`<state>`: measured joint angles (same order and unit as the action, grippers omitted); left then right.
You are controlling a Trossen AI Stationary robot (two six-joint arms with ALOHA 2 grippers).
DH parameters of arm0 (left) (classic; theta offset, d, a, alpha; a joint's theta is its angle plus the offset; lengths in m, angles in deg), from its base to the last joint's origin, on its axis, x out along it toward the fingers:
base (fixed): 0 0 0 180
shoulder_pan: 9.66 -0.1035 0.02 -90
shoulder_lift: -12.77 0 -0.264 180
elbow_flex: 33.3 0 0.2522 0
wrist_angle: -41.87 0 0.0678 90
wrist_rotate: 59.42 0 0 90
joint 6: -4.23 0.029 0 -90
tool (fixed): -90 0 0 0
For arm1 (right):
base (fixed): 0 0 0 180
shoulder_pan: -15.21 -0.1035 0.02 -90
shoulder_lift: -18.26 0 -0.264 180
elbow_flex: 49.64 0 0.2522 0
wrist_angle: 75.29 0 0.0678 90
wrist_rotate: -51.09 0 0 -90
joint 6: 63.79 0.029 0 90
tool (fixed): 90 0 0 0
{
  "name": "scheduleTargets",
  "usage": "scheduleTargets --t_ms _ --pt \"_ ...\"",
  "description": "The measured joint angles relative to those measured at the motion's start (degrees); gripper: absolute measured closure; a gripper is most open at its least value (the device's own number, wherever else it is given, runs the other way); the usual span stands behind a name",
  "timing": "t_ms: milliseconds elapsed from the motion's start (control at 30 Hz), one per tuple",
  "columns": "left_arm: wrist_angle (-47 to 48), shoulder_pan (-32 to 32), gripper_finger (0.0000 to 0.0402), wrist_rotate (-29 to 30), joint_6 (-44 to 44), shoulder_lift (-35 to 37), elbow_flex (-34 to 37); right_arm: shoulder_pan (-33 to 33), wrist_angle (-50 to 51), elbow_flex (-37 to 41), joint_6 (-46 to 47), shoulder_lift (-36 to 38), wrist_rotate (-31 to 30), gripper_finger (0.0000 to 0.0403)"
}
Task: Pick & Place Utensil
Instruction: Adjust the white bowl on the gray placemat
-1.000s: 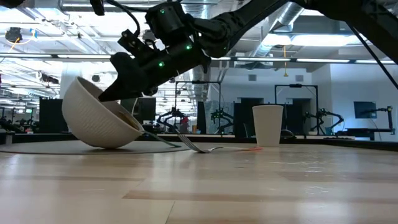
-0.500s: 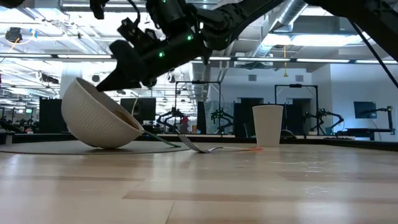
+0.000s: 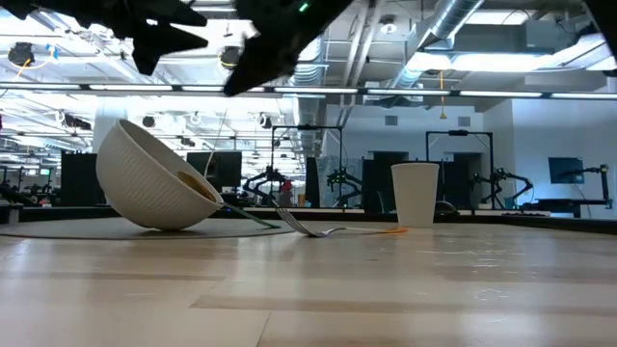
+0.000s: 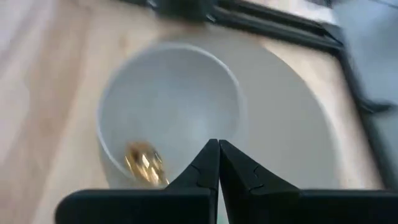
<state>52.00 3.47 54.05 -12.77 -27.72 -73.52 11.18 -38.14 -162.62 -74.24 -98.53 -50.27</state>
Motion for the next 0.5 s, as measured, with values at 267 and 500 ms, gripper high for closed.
scheduleTargets --t_ms 267,500 --pt "2.4 5.1 0.0239 -4.0 -5.4 -7.7 0.0 -6.1 19.1 0.0 6.1 15.4 -15.9 0.0402" --pt "7.7 9.1 0.024 -2.7 -13.9 -12.0 0.0 -11.8 26.7 0.0 14.9 24.6 -16.0 0.0402"
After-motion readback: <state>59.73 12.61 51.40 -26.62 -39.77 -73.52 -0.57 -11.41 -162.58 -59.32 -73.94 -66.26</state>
